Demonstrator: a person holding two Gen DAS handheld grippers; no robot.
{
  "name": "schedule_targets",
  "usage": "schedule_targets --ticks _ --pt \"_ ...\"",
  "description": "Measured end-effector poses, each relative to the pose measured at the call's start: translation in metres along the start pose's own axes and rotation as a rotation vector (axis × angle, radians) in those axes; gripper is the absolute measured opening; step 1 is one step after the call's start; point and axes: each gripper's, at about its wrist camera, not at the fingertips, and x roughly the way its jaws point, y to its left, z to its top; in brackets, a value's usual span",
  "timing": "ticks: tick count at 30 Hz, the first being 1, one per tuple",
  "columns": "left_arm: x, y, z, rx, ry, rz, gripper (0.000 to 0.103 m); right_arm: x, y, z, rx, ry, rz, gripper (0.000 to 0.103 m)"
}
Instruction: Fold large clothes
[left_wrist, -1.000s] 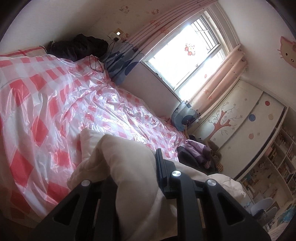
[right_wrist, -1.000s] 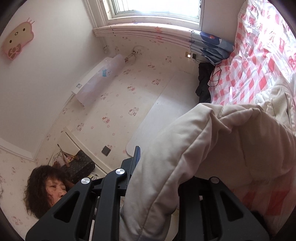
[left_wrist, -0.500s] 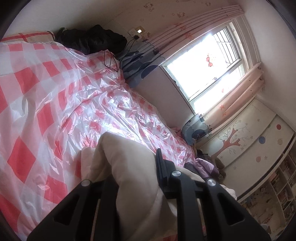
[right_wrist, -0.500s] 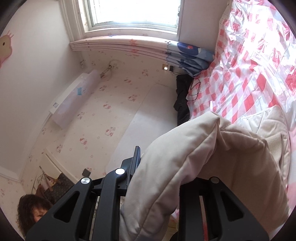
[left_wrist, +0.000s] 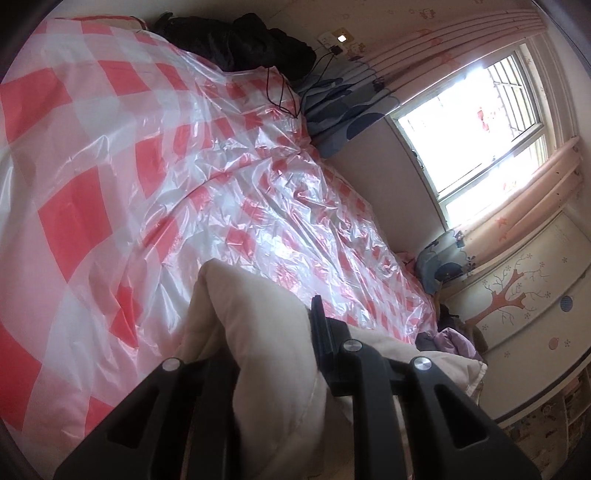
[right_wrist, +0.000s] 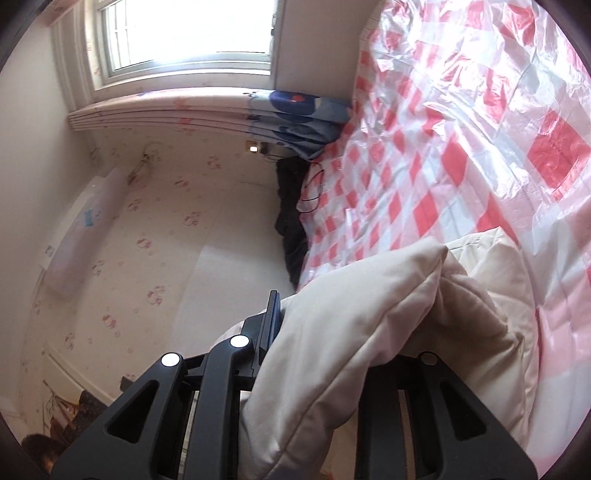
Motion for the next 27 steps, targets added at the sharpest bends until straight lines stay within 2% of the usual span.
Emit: schedule_targets --ticks 8,11,14,16,17,19,20,21,22,24,26,27 --pt "0.054 0.028 -0.001 -0.026 0.073 0.144 0.019 0.034 -0.055 0.020 0.081 0.009 -0.137 0.022" --pt "0.070 0.040 -0.002 -0.052 0.110 0.171 0.020 0.046 -0.070 0.026 0.092 0.027 -0.174 0.026" --pt "0.077 0.043 0.000 -0.054 0.130 0.192 0.020 0.057 -0.079 0.032 0.098 0.044 -0.182 0.037" --pt "0.080 0.040 0.002 -0.046 0.143 0.201 0.020 0.063 -0.080 0.037 0.101 0.063 -0.177 0.054" --pt "0.081 0.038 0.004 -0.042 0.153 0.205 0.020 0.067 -0.080 0.040 0.101 0.075 -0.177 0.059" --pt "0.079 0.037 0.011 -0.088 0.167 0.168 0.025 0.073 -0.075 0.045 0.105 0.091 -0.173 0.080" --pt "0.076 0.039 0.017 -0.141 0.159 0.119 0.031 0.077 -0.073 0.047 0.110 0.093 -0.164 0.085" --pt "0.071 0.044 0.022 -0.211 0.144 0.051 0.039 0.079 -0.070 0.049 0.116 0.093 -0.154 0.094" --pt "0.066 0.047 0.026 -0.284 0.130 -0.013 0.044 0.081 -0.067 0.050 0.123 0.087 -0.144 0.096" --pt "0.055 0.058 0.033 -0.456 0.082 -0.139 0.063 0.078 -0.060 0.050 0.142 0.057 -0.139 0.096" --pt "0.044 0.054 0.037 -0.530 0.044 -0.174 0.070 0.075 -0.052 0.048 0.147 0.033 -0.120 0.096" --pt "0.037 0.048 0.039 -0.528 0.021 -0.189 0.073 0.074 -0.046 0.046 0.129 0.028 -0.125 0.096"
